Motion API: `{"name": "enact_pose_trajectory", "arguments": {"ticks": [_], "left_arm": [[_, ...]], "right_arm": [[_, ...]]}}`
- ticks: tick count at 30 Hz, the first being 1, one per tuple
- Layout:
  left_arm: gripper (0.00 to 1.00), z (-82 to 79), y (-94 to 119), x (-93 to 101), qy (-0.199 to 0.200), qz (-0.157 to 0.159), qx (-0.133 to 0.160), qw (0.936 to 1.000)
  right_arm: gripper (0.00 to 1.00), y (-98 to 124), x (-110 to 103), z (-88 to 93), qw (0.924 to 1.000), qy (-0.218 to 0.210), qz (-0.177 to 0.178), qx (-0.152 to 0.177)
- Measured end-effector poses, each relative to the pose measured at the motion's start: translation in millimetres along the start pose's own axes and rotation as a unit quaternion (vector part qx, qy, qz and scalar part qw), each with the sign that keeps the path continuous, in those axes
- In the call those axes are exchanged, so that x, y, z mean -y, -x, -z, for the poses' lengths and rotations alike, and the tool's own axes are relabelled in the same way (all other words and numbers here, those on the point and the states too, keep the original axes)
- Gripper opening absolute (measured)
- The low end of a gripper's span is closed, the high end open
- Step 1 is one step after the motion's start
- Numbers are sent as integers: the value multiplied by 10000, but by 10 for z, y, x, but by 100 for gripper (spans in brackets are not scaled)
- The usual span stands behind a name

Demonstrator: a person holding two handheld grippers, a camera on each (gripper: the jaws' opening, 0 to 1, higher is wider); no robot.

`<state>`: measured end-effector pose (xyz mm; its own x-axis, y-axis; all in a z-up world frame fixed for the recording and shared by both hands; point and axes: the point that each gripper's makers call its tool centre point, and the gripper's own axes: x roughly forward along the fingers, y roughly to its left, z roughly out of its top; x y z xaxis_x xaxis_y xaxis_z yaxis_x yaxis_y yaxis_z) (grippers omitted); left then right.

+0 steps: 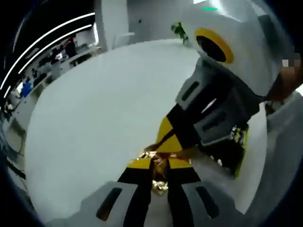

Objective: Arrange the skincare products in the storage area until every visible bottle or jar stands upright without overlapping.

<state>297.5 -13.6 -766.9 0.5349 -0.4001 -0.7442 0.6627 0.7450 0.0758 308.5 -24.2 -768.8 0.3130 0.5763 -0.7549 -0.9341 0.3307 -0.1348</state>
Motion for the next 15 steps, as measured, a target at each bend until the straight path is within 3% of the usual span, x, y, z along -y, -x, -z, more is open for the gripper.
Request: {"name": "enact_pose_trajectory", "arguments": {"ticks": [1,2,8,15], "left_arm": [[15,11,7,10,-10,-13,-32,10000],[15,-47,29,3,8,-29,139,9999],[17,-52,55,18,133,19,79,9999],[17,-51,33,-3,151,46,45,9999]], "right_arm": [[1,4,-5,0,10000,43,8,-7],[1,7,-10,-2,10000,69,8,-4],[5,12,27,-10,9999,130,47,20],[13,222,209,-65,9985,36,465,296]]}}
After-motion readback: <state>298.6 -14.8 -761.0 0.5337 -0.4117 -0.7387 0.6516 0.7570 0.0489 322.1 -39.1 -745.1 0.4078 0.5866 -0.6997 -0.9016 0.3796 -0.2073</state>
